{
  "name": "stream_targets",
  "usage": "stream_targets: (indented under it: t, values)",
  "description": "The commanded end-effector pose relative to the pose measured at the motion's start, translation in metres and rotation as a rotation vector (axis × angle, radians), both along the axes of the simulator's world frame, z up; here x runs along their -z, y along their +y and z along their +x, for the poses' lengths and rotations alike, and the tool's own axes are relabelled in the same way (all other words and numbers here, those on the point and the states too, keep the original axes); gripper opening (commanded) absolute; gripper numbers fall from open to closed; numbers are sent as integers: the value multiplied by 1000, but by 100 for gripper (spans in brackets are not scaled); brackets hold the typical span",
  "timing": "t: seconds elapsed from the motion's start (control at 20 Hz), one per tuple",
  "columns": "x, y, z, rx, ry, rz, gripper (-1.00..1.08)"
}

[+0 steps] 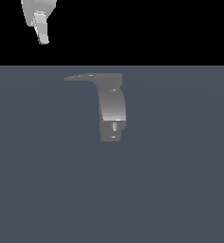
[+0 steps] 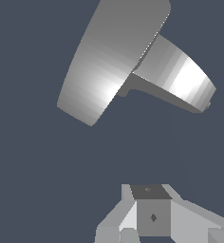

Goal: Turn on the faucet by rotating a designated handle.

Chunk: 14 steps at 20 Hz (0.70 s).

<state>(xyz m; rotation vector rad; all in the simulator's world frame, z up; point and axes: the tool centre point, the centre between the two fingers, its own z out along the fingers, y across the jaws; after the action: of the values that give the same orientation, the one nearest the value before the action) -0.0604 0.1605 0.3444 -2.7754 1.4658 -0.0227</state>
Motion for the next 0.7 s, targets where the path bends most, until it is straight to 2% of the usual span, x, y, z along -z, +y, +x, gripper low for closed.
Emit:
stream_targets:
  t: [0.0,0.65]
  values:
    - [7,2,13,49,0,2,-100]
    - [48,1,83,314,5,4,-100]
